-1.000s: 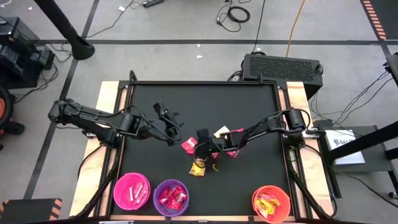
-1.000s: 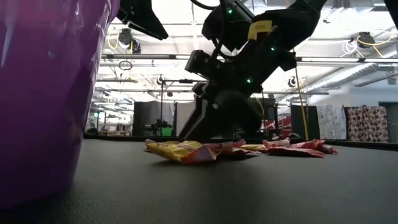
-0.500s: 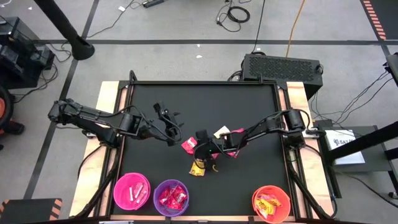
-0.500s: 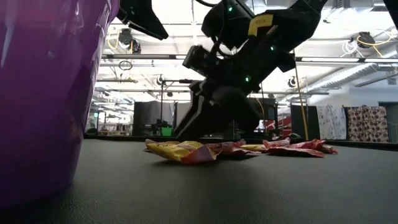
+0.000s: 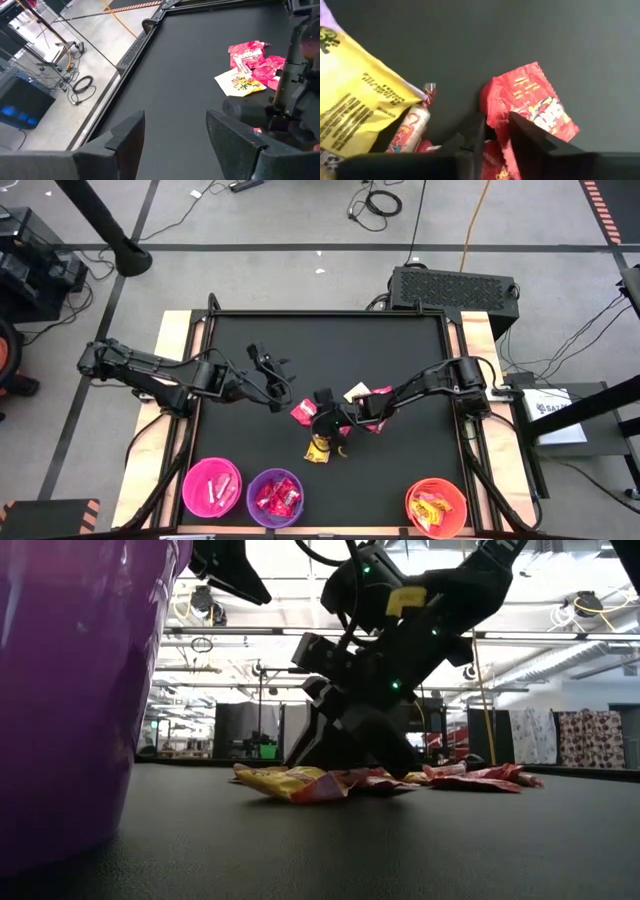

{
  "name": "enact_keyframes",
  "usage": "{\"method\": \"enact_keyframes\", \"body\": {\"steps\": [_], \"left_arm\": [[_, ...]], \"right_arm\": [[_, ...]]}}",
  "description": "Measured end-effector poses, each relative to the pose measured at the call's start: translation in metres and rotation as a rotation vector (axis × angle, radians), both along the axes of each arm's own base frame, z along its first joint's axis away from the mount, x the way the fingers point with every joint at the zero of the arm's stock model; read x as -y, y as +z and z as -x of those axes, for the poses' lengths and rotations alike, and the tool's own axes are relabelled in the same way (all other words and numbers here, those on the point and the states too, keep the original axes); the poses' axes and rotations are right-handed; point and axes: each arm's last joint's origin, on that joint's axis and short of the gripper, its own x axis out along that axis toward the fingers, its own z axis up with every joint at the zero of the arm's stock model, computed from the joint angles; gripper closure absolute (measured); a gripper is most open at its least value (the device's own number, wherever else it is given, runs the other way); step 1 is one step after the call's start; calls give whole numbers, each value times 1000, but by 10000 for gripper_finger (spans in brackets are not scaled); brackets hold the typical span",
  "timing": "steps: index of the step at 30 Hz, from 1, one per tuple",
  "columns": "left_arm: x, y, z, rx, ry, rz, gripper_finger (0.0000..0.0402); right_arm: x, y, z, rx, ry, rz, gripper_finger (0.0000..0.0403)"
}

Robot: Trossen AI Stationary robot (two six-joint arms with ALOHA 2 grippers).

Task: Sort candy by brand, put in halloween buckets
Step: Put the red candy into the violet bucket

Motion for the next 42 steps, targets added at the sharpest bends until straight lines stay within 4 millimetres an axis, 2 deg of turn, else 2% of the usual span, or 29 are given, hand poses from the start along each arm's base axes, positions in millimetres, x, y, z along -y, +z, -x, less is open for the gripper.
{"method": "enact_keyframes", "body": {"steps": [3, 5, 11, 19, 23, 26, 30, 33, 37, 42], "left_arm": [[-1, 0, 0, 0, 7, -1, 183], [-2, 0, 0, 1, 8, 0, 183], [-1, 0, 0, 2, -3, 9, 183], [6, -19, -16, -76, -127, 105, 183], [5, -37, -27, -159, -129, 69, 183], [4, -42, -31, -171, -123, 50, 183], [9, -38, -34, -146, -253, 191, 183], [14, -37, -34, -131, -279, 262, 183], [18, -43, -37, -144, -256, 265, 183], [32, -56, -42, -177, -254, 236, 183]], "right_arm": [[1, -3, -2, 13, -4, -2, 380], [1, -6, -2, 4, -1, 1, 396], [1, -2, -2, 13, -1, 0, 401], [2, 47, 7, 86, -19, -30, 402], [3, 65, 13, 105, -33, -50, 403], [3, 76, 18, 109, -51, -72, 403], [4, 85, 24, 95, -70, -88, 403], [5, 90, 27, 96, -84, -101, 403], [5, 93, 31, 79, -99, -111, 403], [6, 97, 33, 83, -102, -114, 403]]}}
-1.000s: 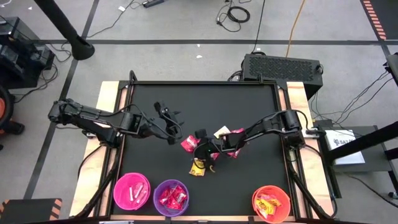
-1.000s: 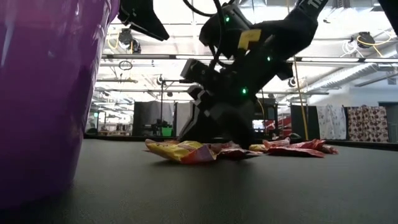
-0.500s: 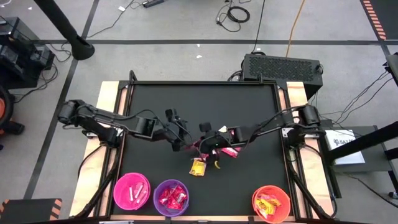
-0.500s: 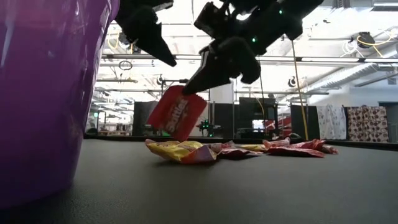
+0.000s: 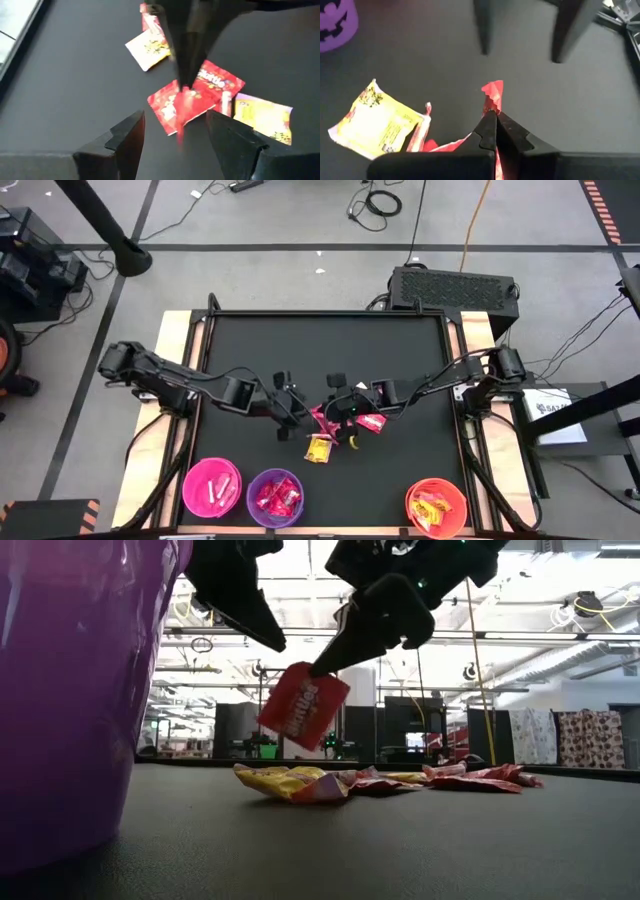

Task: Sort candy by brand, put in halloween buckets
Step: Put the red candy into the violet bucket

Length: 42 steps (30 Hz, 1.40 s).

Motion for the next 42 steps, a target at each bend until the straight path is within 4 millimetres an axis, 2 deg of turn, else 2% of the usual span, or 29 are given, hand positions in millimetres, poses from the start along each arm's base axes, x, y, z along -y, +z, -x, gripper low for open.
{"method": "enact_keyframes", "body": {"steps": [3, 8, 17, 20, 26, 32, 37, 42], "left_arm": [[12, -7, -5, 19, -3, -10, 183], [23, -19, -10, 23, 40, -136, 183], [19, -36, -19, -37, 22, -161, 189], [19, -35, -20, -25, 10, -146, 218], [16, -35, -21, -31, 8, -158, 314], [13, -35, -21, -36, 1, -171, 387], [14, -35, -21, -42, -24, -168, 397], [14, -35, -20, -64, -68, -184, 399]], "right_arm": [[0, 1, 0, 5, 0, -1, 402], [0, 1, 0, 7, -3, -5, 402], [0, 1, 0, 10, -6, -10, 402], [0, 1, 0, 10, -8, -12, 402], [0, 1, 0, 10, -8, -12, 402], [0, 1, 0, 10, -9, -12, 402], [-2, 1, 0, 7, -10, -105, 395], [-1, 8, 5, -1, -29, -136, 335]]}}
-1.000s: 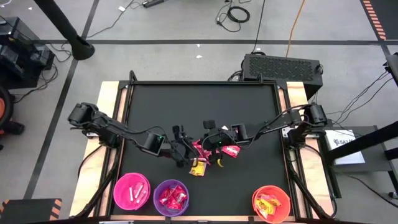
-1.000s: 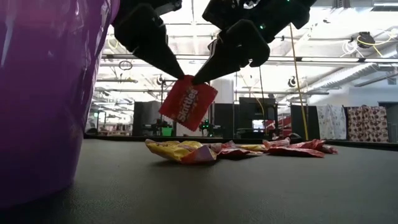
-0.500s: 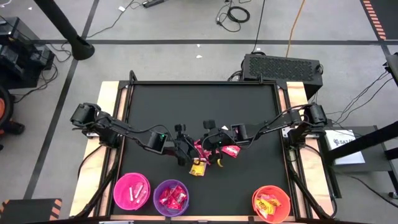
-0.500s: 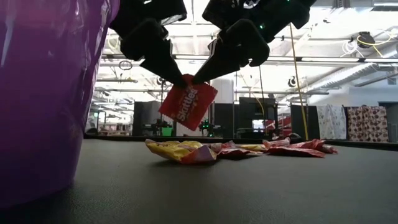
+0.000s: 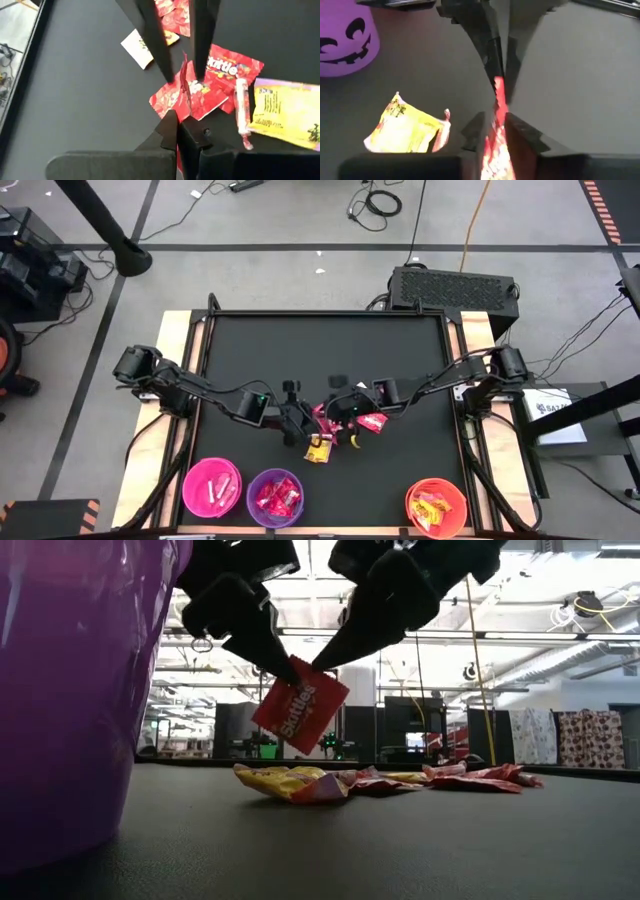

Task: Sort candy by brand, put in halloween buckets
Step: Put the red candy into the violet bucket

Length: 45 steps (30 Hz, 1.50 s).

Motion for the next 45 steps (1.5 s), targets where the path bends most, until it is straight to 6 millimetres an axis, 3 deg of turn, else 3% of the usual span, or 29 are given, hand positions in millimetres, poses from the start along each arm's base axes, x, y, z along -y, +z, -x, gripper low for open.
{"method": "enact_keyframes", "body": {"steps": [6, 10, 16, 20, 25, 29, 36, 40, 45], "left_arm": [[-8, 18, 5, 45, -12, -13, 400], [-17, 50, 16, 169, 20, -31, 400], [-40, 108, 37, 526, 294, -22, 401], [-46, 130, 54, 741, 288, -20, 401], [-48, 121, 81, 994, 162, 29, 401], [-55, 103, 100, 1078, 190, 40, 401], [-58, 94, 126, 1394, 137, 138, 401], [-58, 89, 137, 1515, 94, 216, 401], [-57, 89, 139, 1541, 45, 230, 401]], "right_arm": [[4, 39, 34, -29, -73, -28, 262], [4, 57, 59, -68, -160, -18, 248], [1, 53, 77, -122, -162, -5, 248], [1, 43, 80, -156, -164, 0, 248], [2, 36, 83, -188, -184, -12, 248], [1, 36, 84, -196, -193, -22, 248], [1, 36, 84, -196, -201, -30, 248], [1, 36, 84, -193, -206, -36, 248], [1, 36, 83, -190, -206, -35, 248]]}}
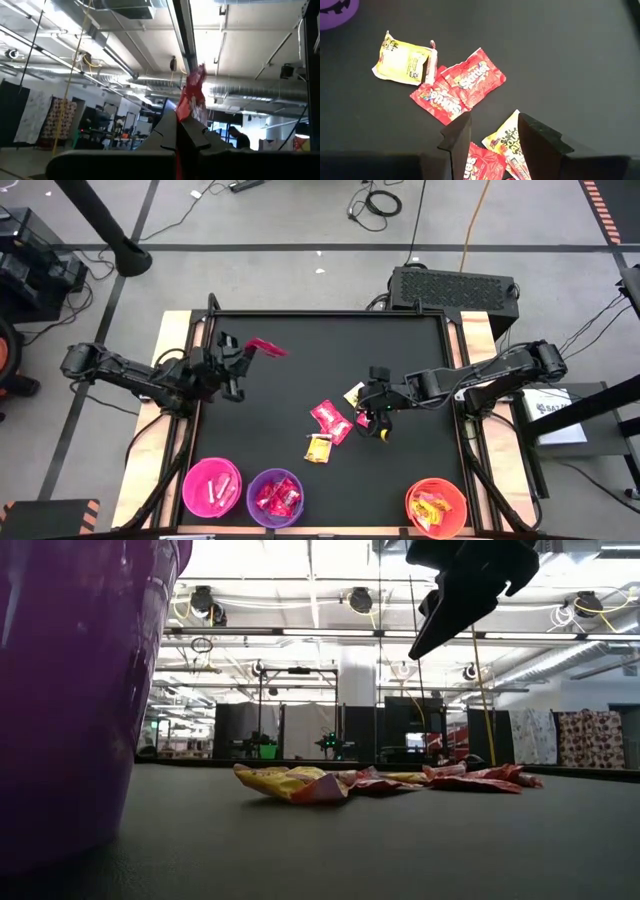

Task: Sort candy by brand, put in halloween buckets
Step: Put the red candy into the violet bucket

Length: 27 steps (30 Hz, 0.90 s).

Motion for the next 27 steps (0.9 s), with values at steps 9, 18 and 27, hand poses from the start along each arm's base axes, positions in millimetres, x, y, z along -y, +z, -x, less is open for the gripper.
{"method": "enact_keyframes", "body": {"steps": [9, 18, 27], "left_arm": [[0, 0, 0, -1, -5, -4, 401], [1, -1, -1, -45, 63, -98, 401], [14, -14, -9, -336, 319, -641, 402]], "right_arm": [[0, 0, 0, 1, 1, 1, 248], [0, 0, 0, 1, 0, 2, 248], [0, 0, 0, 2, 0, 3, 248]]}}
